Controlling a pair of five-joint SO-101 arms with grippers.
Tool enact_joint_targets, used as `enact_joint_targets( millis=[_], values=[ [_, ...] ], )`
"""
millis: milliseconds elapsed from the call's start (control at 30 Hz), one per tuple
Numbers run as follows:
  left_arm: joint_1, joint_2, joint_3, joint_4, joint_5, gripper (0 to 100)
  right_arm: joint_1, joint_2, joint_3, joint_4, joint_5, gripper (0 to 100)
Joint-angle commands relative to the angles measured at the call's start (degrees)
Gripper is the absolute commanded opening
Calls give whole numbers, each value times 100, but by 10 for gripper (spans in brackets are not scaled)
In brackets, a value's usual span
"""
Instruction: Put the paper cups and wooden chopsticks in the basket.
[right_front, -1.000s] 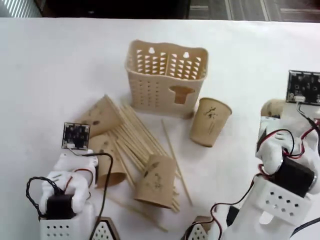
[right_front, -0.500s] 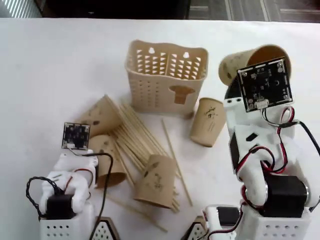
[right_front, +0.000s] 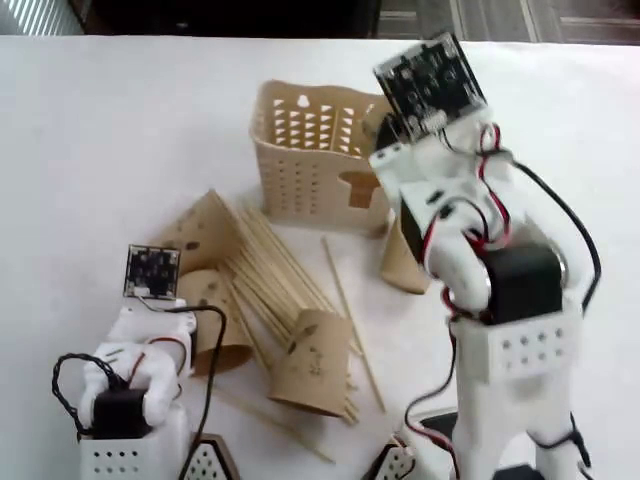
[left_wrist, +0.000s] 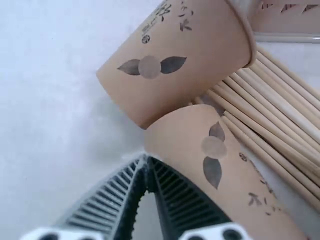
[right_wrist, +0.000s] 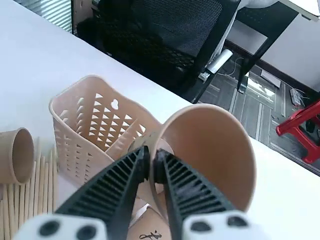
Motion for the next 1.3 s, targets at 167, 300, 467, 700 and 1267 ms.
enact_joint_targets(
  millis=[167,300,467,700,1267],
  values=[
    [-40,40,9,-70,-44,24,-84,1121,-1064,-4,53,19],
    [-40,40,9,-70,-44,24,-84,1604,-1284,22,62,18],
    [-40,40,9,-70,-44,24,-84,1947,-1301,171,571,19],
    [-40,40,9,-70,-44,24,-207,2044,-1301,611,870,118],
    [-338,40,-651,-114,-53,24,-470,4,-1169,2668,853,20]
  ],
)
